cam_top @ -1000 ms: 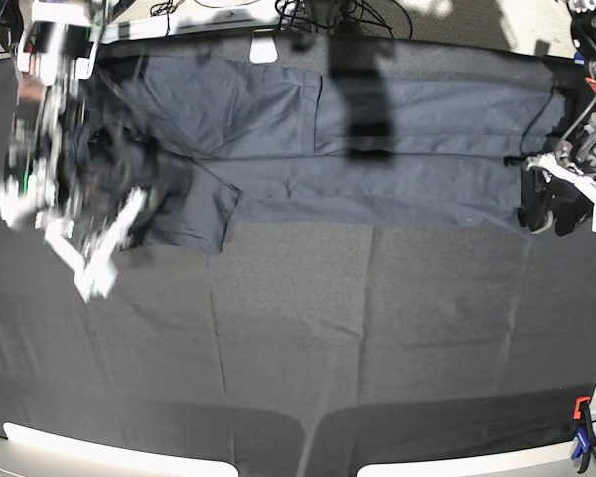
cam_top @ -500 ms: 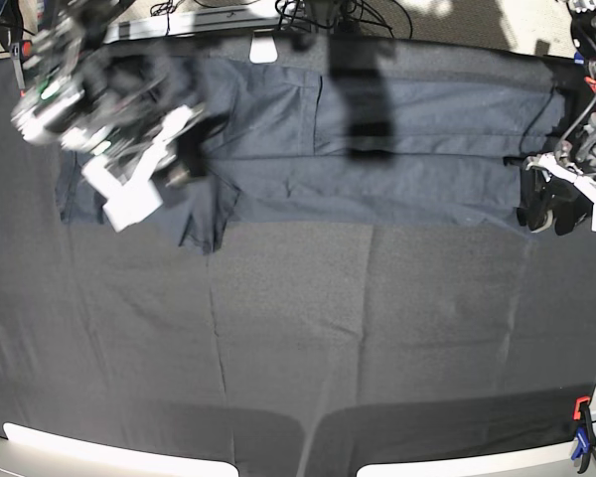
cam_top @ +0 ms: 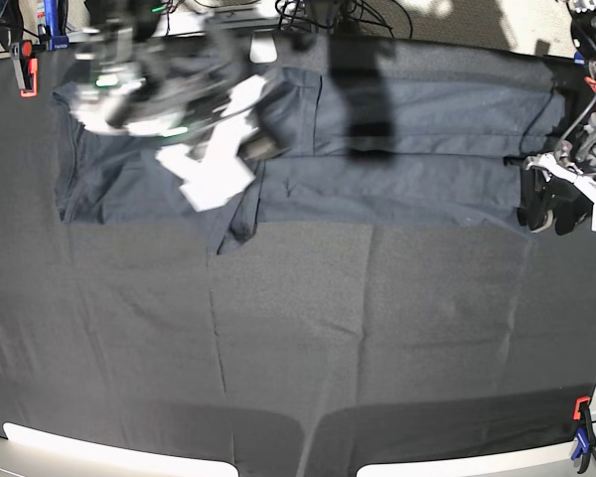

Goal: Layout the t-shirt on the table in an organized manner, then fold the t-shirt properly
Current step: 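Press and smooth the folded shirt with the right gripper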

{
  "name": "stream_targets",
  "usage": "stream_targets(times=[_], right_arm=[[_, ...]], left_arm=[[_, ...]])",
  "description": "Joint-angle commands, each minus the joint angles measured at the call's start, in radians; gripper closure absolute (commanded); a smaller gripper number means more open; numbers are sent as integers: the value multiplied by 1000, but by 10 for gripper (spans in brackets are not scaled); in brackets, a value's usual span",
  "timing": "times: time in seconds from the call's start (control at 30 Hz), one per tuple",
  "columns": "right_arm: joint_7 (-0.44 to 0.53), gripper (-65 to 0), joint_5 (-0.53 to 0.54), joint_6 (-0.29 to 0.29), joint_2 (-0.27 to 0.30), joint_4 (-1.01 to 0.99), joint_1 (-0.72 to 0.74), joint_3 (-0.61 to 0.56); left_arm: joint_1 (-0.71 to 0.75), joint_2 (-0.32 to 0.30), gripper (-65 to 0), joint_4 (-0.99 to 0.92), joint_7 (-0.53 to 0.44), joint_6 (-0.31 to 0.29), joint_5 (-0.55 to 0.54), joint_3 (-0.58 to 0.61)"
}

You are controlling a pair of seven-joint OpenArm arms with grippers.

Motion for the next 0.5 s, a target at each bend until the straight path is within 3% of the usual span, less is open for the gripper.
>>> stream_targets(times=[0.0,0.3,0.4,0.47], right_arm=[[3,-8,3,18,2,19,-2,-5],[38,-8,49,18,3,33,-32,-7],[146,-8,1,18,2,60,-13,18],[182,-46,-84,18,2,60,22,40]], left_arm=[[-8,-14,-277,19,-27,-2,-13,-6],[-9,-14,-277,19,-33,-3,-13,-6],[-9,-14,-277,19,-38,-3,-13,-6],[-8,-14,-277,19,-43,-3,-13,-6]])
